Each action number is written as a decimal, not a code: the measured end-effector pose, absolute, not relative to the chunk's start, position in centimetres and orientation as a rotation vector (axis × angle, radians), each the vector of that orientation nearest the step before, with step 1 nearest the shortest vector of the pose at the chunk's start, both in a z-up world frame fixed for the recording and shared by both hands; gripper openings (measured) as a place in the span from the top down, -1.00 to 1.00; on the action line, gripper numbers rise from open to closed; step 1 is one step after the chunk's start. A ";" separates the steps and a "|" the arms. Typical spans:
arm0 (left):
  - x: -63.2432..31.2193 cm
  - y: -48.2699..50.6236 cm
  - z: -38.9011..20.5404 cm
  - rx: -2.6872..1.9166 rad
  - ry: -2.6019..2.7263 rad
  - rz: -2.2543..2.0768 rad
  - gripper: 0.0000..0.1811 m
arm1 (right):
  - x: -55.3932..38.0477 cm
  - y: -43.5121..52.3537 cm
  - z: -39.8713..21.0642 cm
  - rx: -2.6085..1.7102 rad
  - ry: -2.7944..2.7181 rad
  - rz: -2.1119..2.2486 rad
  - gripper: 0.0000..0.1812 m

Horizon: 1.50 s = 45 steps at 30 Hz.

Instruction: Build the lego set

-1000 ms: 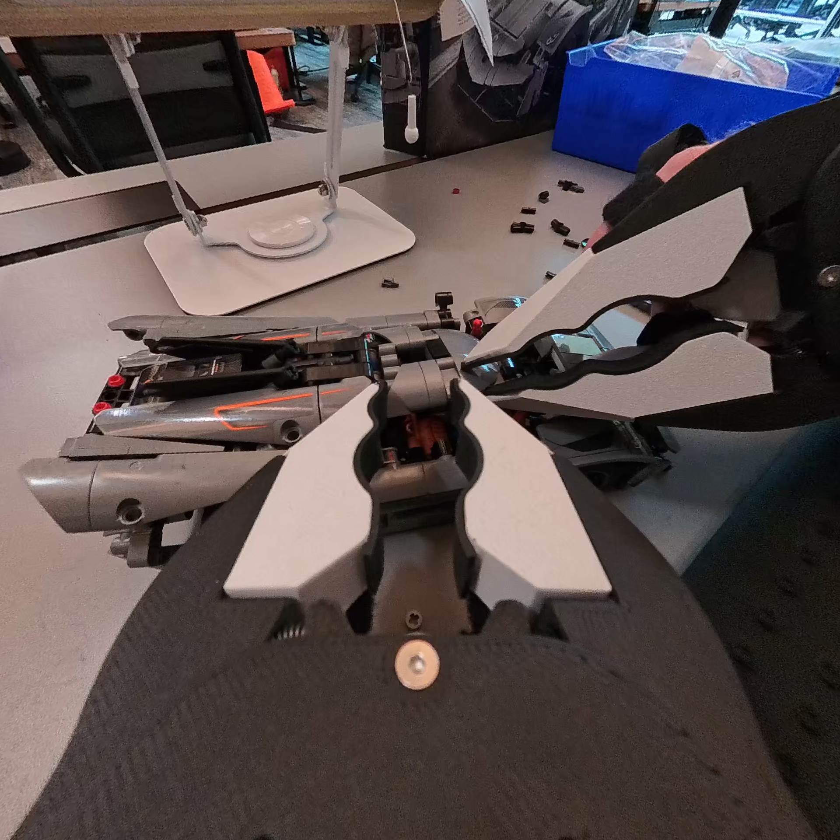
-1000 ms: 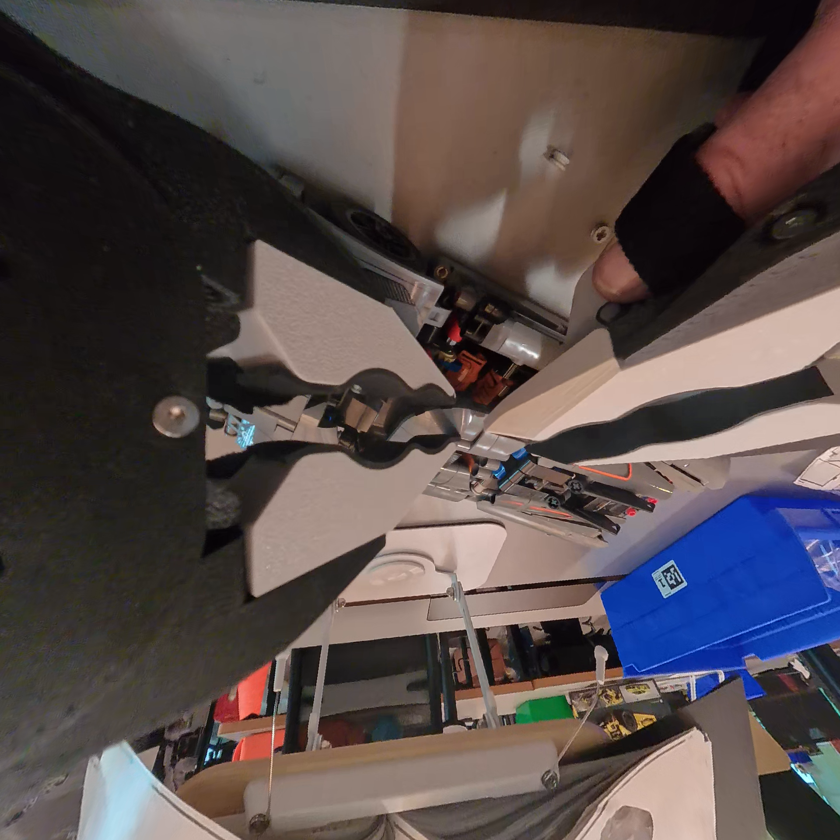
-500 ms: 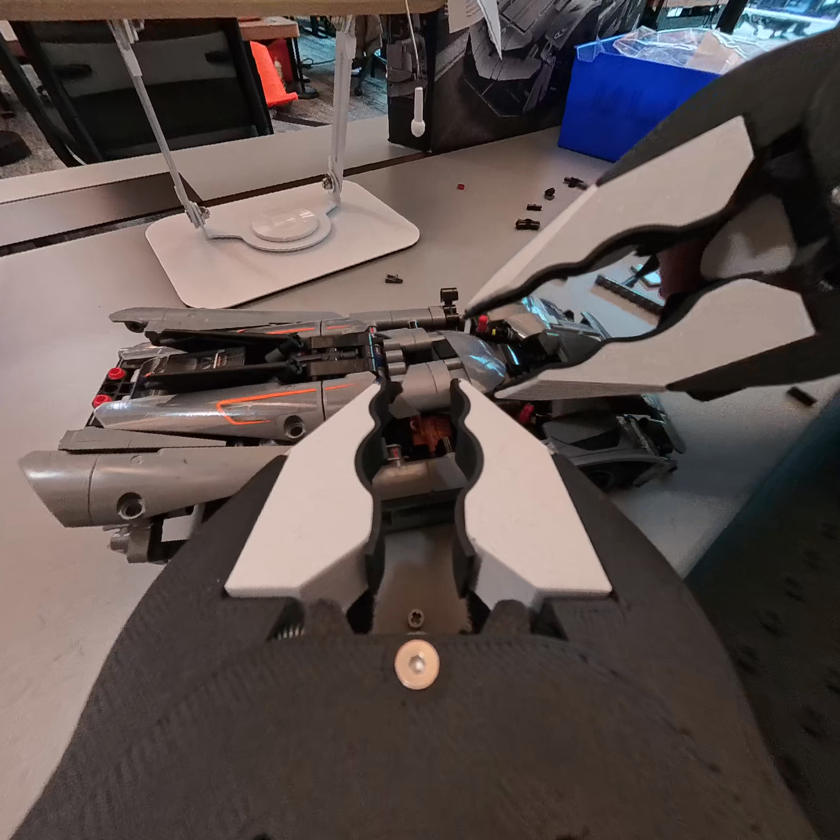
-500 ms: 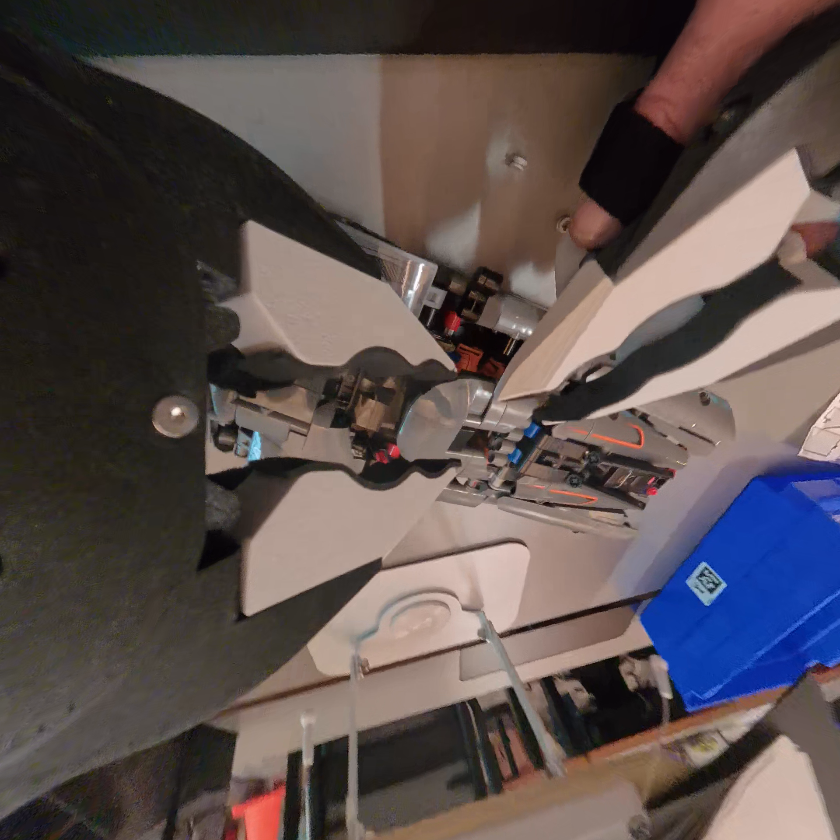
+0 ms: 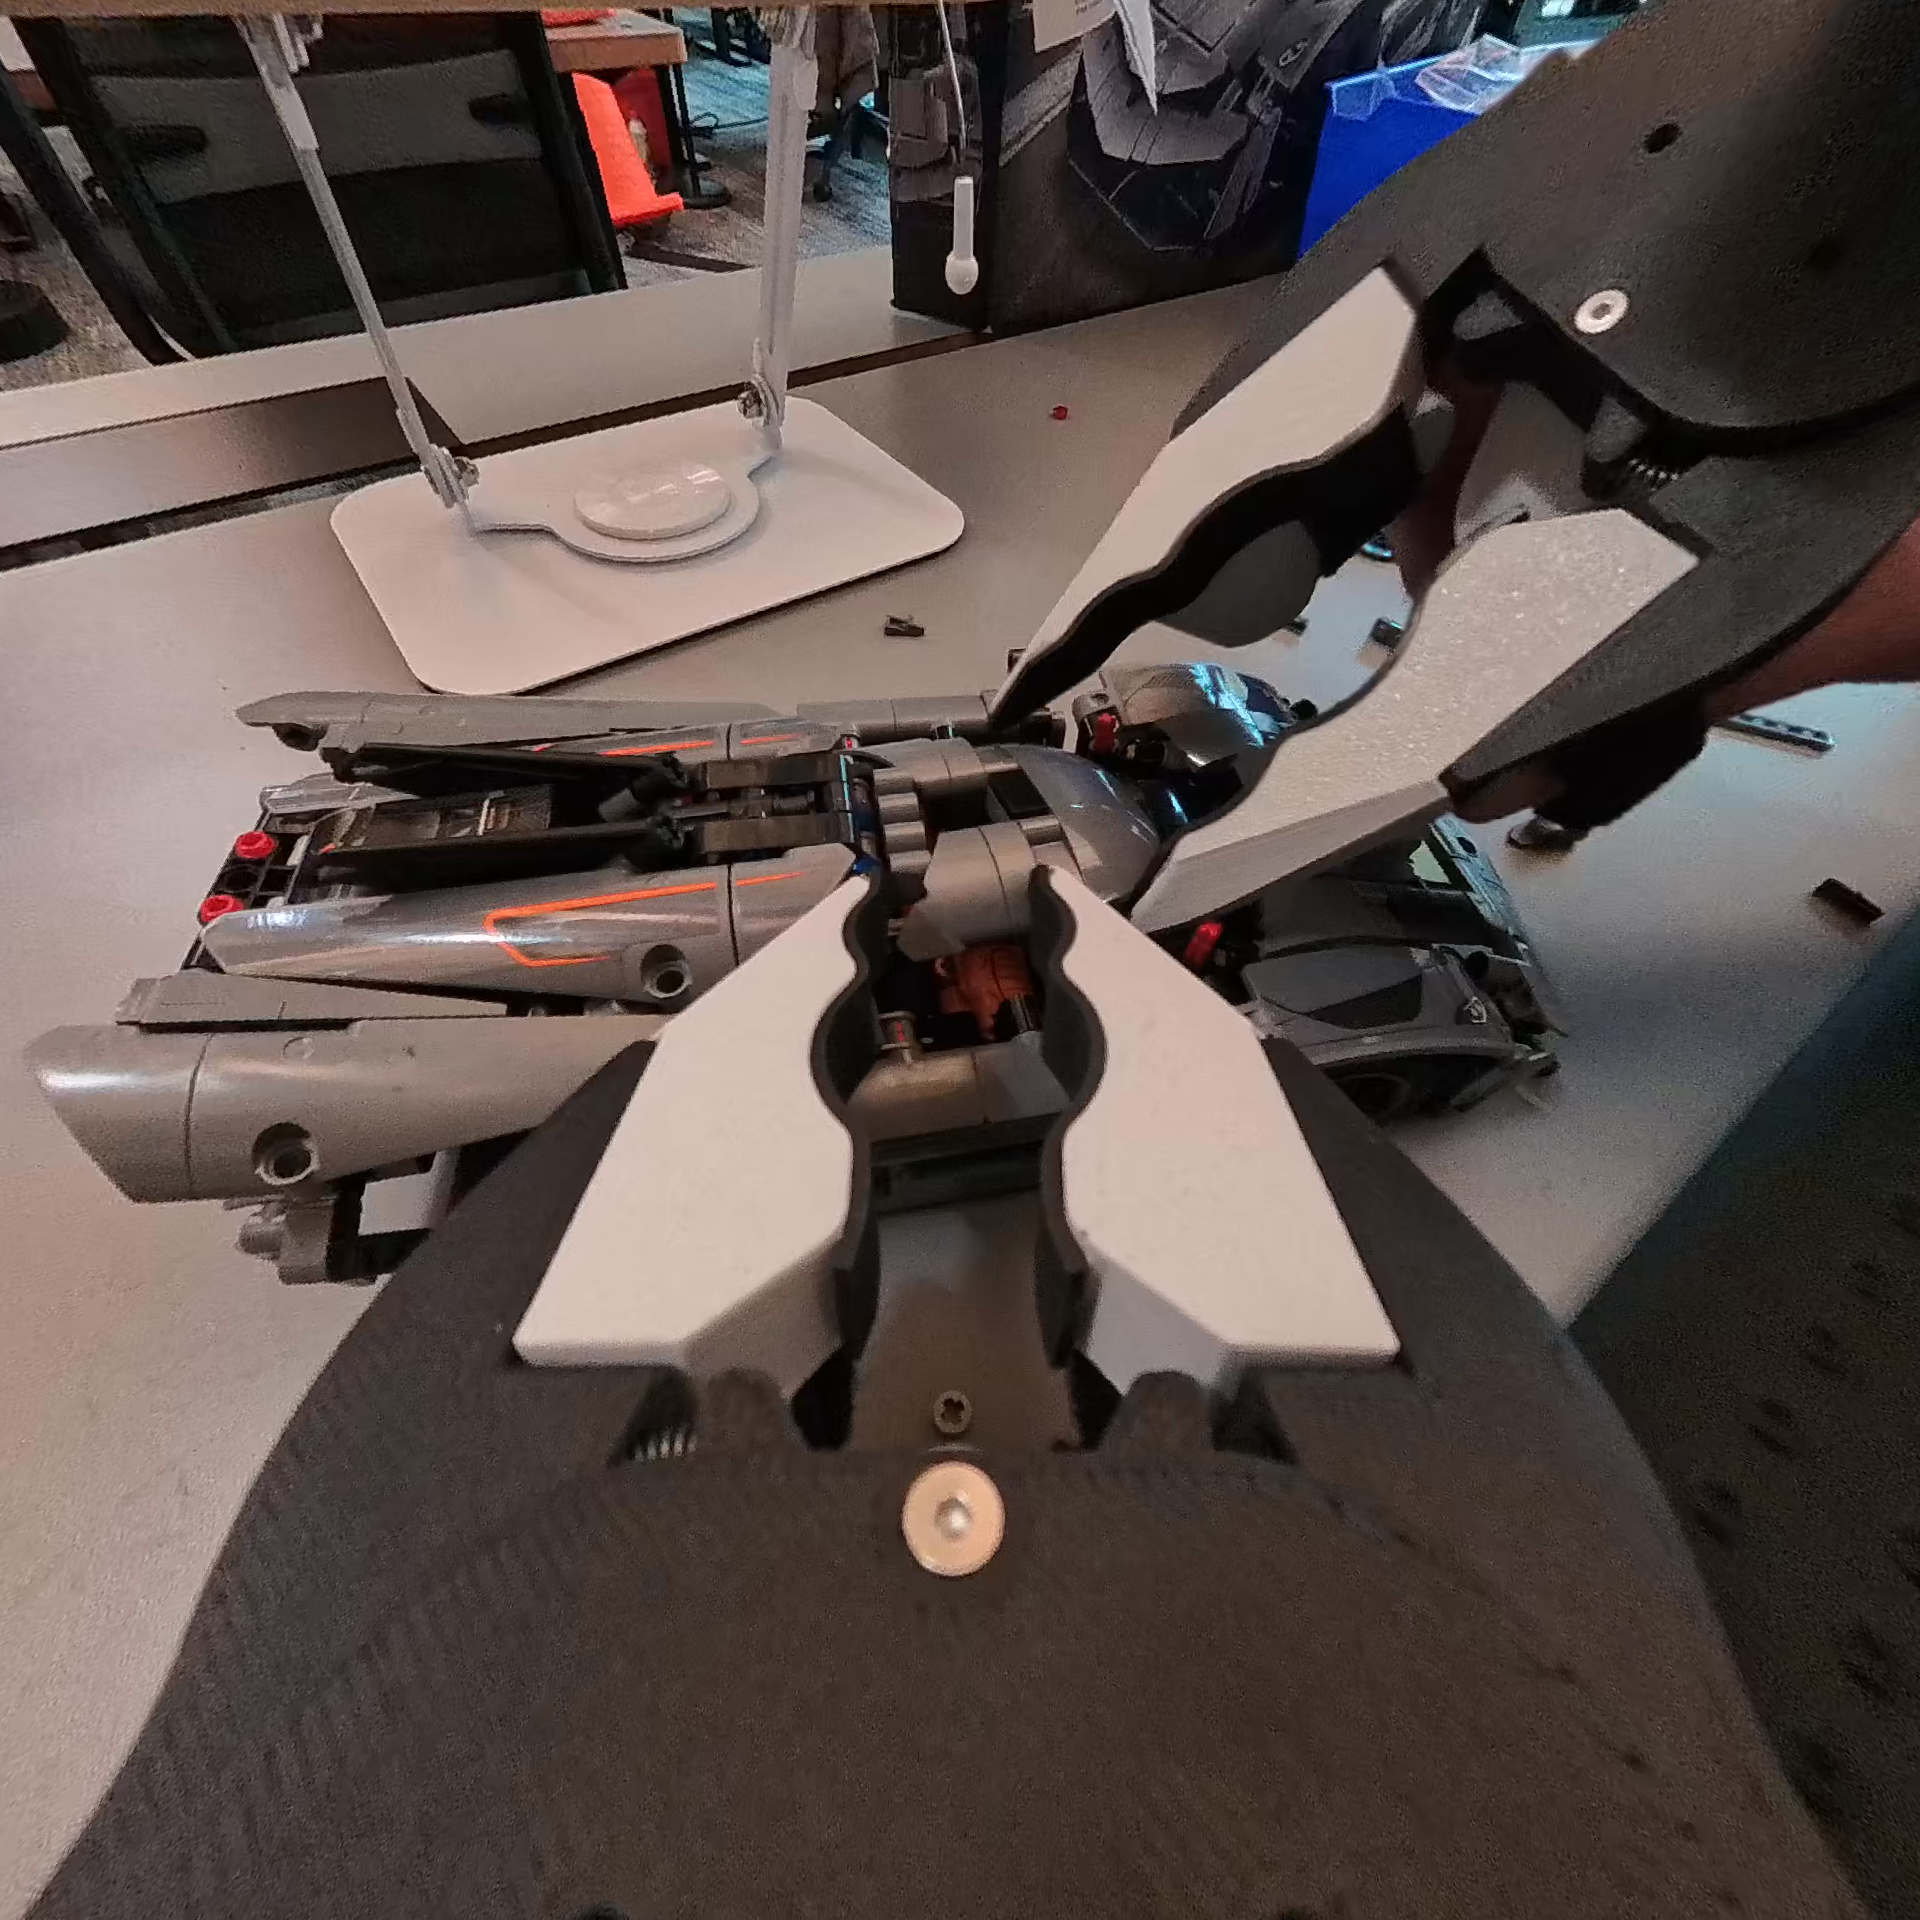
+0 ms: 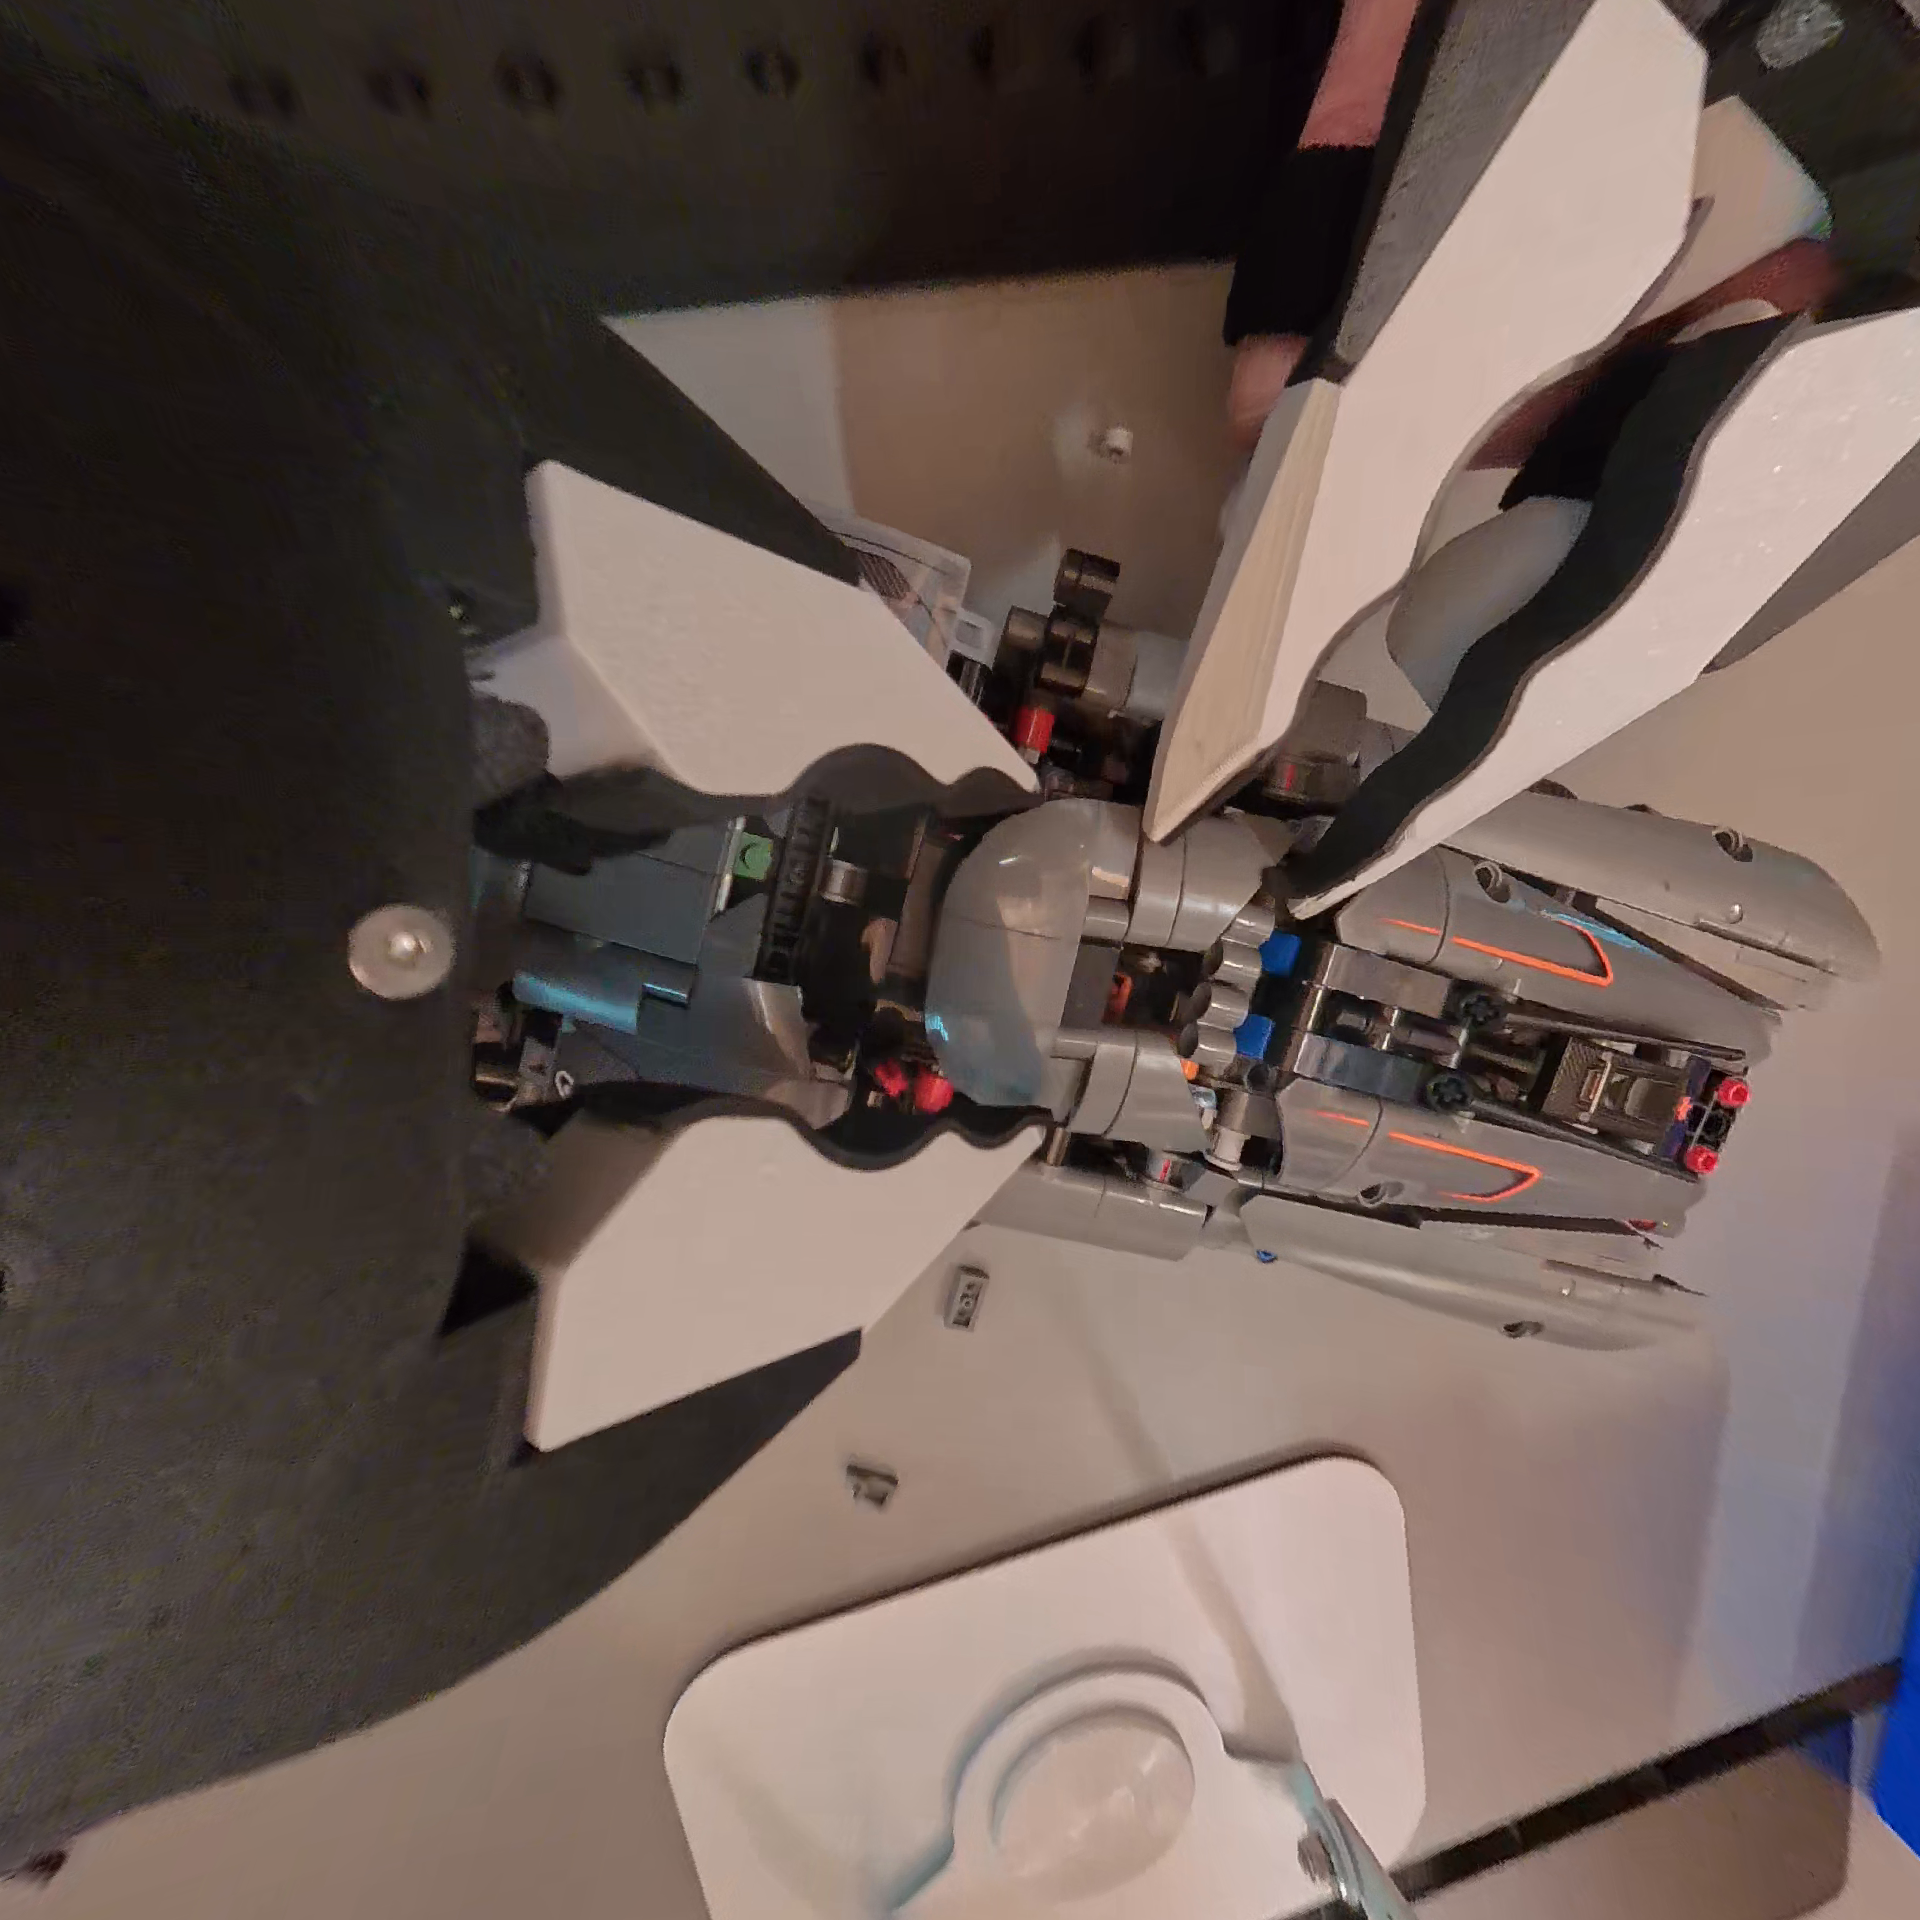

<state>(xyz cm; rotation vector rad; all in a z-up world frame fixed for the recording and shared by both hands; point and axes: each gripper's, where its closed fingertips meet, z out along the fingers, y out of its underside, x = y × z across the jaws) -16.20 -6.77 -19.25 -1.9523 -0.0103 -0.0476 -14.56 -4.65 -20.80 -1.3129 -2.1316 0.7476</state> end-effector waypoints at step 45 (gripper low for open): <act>-17.0 -7.6 -16.7 -1.828 -0.029 -0.013 0.73 | -14.5 -4.4 -21.4 -1.510 -2.176 0.847 0.30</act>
